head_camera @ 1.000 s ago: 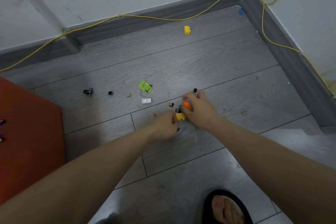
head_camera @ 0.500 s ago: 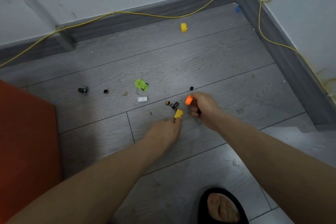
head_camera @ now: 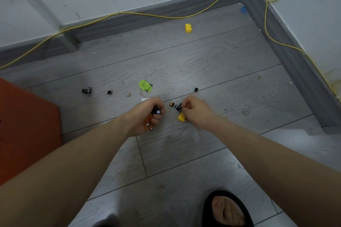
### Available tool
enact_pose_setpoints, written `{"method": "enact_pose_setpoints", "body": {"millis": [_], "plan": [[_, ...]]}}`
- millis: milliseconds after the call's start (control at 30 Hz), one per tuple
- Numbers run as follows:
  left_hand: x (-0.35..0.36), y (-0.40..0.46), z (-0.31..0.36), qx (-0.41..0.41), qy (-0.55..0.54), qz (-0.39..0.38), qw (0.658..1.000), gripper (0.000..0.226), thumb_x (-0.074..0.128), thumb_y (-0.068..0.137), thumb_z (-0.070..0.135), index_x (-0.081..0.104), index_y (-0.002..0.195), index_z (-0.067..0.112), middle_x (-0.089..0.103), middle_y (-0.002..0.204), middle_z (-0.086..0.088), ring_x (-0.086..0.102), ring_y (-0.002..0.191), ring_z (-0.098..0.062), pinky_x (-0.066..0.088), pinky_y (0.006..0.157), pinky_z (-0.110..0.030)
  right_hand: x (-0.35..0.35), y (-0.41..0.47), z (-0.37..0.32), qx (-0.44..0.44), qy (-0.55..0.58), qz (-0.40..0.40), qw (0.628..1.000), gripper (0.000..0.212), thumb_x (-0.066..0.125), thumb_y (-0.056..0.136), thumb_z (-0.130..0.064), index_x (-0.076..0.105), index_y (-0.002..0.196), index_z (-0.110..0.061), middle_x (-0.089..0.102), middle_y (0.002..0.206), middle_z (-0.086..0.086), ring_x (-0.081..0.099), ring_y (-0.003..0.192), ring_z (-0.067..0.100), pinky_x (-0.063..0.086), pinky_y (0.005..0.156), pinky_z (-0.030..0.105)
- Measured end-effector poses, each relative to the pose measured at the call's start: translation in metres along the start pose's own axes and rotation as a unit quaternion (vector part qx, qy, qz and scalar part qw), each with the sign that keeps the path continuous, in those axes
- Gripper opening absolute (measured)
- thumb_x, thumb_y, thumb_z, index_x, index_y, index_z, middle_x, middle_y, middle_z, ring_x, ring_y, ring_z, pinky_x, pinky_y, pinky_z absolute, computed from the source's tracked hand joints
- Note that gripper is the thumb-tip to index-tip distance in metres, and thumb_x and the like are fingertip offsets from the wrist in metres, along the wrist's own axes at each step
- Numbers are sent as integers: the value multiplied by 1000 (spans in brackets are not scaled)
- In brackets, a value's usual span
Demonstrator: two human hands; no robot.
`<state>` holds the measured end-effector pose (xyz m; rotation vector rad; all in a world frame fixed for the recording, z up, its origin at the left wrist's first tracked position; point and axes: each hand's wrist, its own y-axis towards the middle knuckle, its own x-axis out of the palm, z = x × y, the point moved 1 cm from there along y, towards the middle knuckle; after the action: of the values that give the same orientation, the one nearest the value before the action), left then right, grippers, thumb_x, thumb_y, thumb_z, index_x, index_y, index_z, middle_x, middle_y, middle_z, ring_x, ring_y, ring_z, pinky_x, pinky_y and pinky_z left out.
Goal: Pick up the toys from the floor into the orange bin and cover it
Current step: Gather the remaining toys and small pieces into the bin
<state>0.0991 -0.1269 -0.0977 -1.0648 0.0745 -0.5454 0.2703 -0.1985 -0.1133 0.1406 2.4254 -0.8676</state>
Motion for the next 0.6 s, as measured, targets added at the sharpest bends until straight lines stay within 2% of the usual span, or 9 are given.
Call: {"method": "enact_pose_setpoints", "body": {"millis": [67,133,167,200,267,367,467,533,600], "plan": [[-1,4,4,14,24,23,999,21,53,88,23,47,69,18,41,62,2,31,48,-10,25,38,-20,5,-7,2,-38,-85,15,996,21,60,92,-31,50,99,-14,64,88,8,62,77,25,55,69,41],[-3,9,8,84,145,104,980,20,50,92,25,50,73,18,42,63,1,38,49,-14,28,41,-21,8,-12,2,-62,-172,28,983,41,61,88,-51,42,99,-16,60,86,4,59,74,24,49,62,36],[-7,12,9,136,258,168,942,20,50,93,27,52,76,17,47,64,0,46,53,-18,35,45,-24,10,-14,2,-70,-218,32,973,45,61,87,-55,39,99,-17,59,87,3,57,74,23,45,61,34],[-12,14,10,186,371,228,881,20,50,94,30,54,80,16,52,66,0,53,62,-22,40,52,-27,10,-15,1,-77,-258,37,962,46,59,88,-56,38,100,-18,58,91,4,55,76,24,43,61,34],[-21,14,10,236,489,306,782,23,50,95,38,51,89,15,59,75,-4,58,73,-28,42,60,-32,13,-18,1,-99,-310,39,945,45,56,92,-54,41,109,-15,61,100,9,59,84,28,43,63,33],[-33,17,6,221,534,323,749,39,50,94,51,39,102,14,58,86,-9,58,76,-30,42,59,-36,15,-19,6,-125,-303,30,944,44,55,94,-49,47,116,-12,62,104,10,62,92,29,41,64,32],[-37,21,-1,210,593,287,722,47,48,94,54,37,114,12,53,87,-7,60,83,-32,46,65,-38,11,-16,8,-69,-154,43,985,34,62,90,-46,55,97,-14,59,82,1,56,75,19,36,55,27],[-36,23,-2,238,623,266,696,42,42,98,49,38,118,12,56,84,-5,59,76,-29,46,63,-37,3,-10,8,16,41,38,998,31,63,90,-44,56,82,-15,54,69,0,50,60,15,34,48,24],[-35,24,-1,256,634,261,681,40,40,99,47,40,117,12,61,84,-7,55,69,-25,42,58,-34,-8,-9,3,96,316,-41,943,30,58,94,-39,54,77,-15,48,64,4,41,51,14,29,40,21]]}}
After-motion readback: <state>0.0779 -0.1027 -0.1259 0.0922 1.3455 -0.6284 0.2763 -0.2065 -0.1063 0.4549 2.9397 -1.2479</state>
